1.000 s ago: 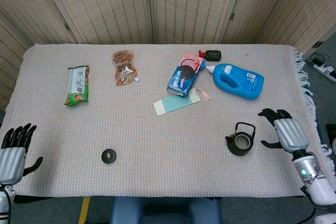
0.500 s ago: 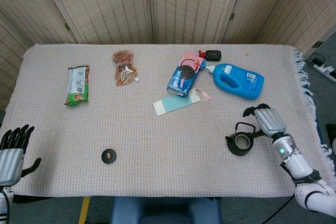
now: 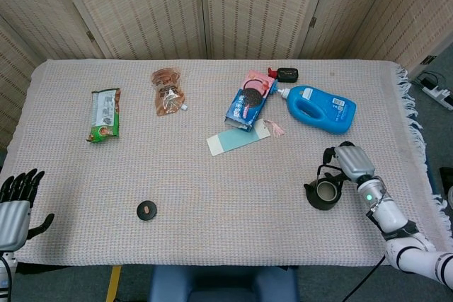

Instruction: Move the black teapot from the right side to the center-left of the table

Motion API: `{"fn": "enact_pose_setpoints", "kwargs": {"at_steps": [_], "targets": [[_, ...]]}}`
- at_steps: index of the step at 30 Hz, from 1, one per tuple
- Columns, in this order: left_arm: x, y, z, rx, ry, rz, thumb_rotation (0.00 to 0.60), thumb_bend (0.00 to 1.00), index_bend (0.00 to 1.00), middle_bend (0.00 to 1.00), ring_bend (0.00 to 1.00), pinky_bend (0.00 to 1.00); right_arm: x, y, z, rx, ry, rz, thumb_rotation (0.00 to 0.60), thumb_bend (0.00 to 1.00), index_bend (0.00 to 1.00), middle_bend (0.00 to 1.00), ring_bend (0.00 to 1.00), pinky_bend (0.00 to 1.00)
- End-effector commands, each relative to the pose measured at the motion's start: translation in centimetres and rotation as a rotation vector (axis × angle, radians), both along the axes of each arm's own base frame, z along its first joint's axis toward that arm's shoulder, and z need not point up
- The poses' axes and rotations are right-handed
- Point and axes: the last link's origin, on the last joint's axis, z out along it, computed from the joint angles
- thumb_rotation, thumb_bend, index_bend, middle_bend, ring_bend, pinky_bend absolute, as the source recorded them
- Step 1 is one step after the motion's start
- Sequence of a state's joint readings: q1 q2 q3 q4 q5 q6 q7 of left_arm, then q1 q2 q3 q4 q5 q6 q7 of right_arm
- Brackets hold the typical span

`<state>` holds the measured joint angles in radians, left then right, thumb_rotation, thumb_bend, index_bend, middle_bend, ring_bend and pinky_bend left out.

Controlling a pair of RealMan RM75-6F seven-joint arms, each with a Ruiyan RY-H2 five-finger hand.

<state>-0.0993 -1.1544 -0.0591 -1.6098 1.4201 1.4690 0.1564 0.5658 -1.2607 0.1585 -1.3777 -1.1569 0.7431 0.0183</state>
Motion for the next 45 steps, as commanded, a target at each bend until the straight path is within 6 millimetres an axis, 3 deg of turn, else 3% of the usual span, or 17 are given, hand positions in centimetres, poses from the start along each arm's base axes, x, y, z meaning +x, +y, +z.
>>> {"fn": "enact_pose_setpoints", "kwargs": {"at_steps": [1, 11, 20, 32, 36, 45], "targets": [[-0.1, -0.1, 0.0, 0.001, -0.001, 0.002, 0.600, 0.25, 0.03, 0.00, 0.00, 0.00, 0.0, -0.1, -0.1, 0.005, -0.003, -0.004, 0.600, 0.37, 0.53, 0.49, 0.36, 0.17], [-0.3, -0.1, -0.1, -0.003, -0.009, 0.007, 0.600, 0.25, 0.03, 0.00, 0.00, 0.00, 0.0, 0.1, -0.4, -0.010, -0.021, -0.004, 0.600, 0.47, 0.60, 0.54, 0.40, 0.18], [-0.2, 0.0, -0.1, -0.002, -0.012, 0.005, 0.600, 0.25, 0.03, 0.00, 0.00, 0.00, 1.8, 1.4, 0.8, -0.033, -0.063, 0.072, 0.600, 0.53, 0.64, 0.57, 0.43, 0.18], [-0.4, -0.1, 0.4, 0.017, -0.010, 0.004, 0.600, 0.25, 0.03, 0.00, 0.00, 0.00, 6.8, 4.4, 2.5, -0.078, -0.120, 0.267, 0.600, 0.53, 0.64, 0.57, 0.44, 0.18], [-0.4, -0.1, 0.5, 0.023, -0.004, 0.000, 0.600, 0.25, 0.03, 0.00, 0.00, 0.00, 9.0, 4.1, 2.5, -0.077, -0.142, 0.316, 0.600, 0.53, 0.64, 0.57, 0.44, 0.18], [-0.3, 0.0, 1.1, 0.037, -0.004, -0.022, 0.600, 0.25, 0.03, 0.00, 0.00, 0.00, 16.0, 2.7, 0.9, -0.030, -0.143, 0.453, 0.600, 0.53, 0.64, 0.57, 0.44, 0.18]]}}
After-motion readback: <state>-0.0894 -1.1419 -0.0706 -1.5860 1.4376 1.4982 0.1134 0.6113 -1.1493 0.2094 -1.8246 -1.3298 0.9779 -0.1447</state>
